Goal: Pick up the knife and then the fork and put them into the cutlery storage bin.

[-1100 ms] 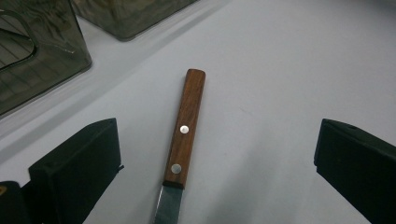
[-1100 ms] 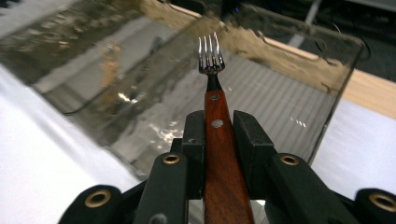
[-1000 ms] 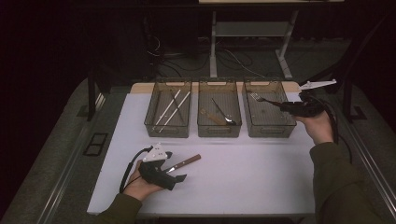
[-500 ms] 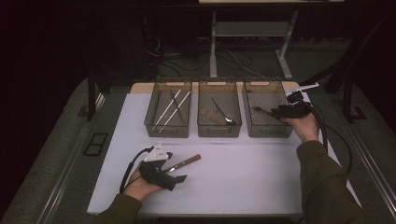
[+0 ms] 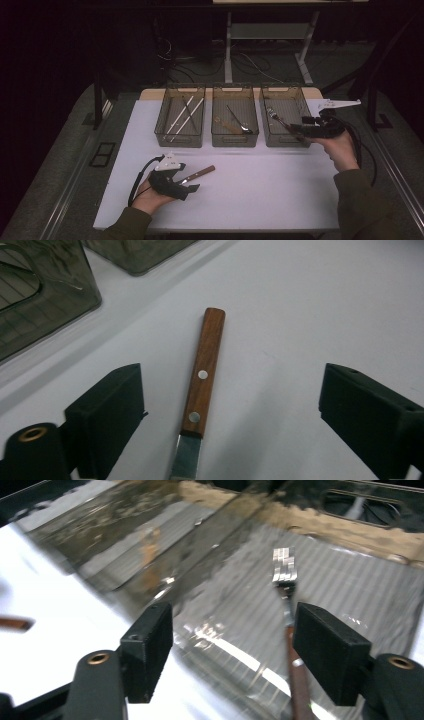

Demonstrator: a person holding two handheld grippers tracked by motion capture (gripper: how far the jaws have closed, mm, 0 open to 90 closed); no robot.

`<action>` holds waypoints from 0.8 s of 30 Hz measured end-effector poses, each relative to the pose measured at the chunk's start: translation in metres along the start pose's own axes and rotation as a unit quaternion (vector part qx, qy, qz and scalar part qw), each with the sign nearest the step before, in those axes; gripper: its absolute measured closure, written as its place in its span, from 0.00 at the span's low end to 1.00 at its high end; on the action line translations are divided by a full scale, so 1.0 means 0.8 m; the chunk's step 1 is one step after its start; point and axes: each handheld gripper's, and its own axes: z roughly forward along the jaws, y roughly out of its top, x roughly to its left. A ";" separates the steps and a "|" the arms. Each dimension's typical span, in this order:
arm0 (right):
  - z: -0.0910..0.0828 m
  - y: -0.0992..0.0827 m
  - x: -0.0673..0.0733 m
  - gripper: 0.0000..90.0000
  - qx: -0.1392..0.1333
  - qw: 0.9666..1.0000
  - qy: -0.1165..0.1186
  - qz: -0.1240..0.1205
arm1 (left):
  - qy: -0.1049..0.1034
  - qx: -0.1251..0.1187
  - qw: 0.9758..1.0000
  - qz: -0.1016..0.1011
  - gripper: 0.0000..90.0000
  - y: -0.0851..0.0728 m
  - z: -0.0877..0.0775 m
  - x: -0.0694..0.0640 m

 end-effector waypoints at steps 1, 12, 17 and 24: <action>-0.003 -0.004 0.006 0.34 0.001 1.000 0.006 -0.006 | 0.004 0.002 1.000 0.000 0.16 0.001 0.000 0.001; -0.009 -0.063 0.073 0.21 -0.005 0.997 0.047 -0.053 | 0.019 0.006 1.000 -0.009 0.28 0.006 0.003 0.013; -0.009 -0.095 0.094 0.19 -0.014 0.997 0.056 -0.056 | 0.017 0.011 1.000 -0.009 0.36 0.010 0.005 0.016; -0.007 -0.129 0.111 0.15 0.009 0.996 0.064 -0.061 | 0.011 0.031 0.999 -0.005 0.51 0.015 0.012 0.020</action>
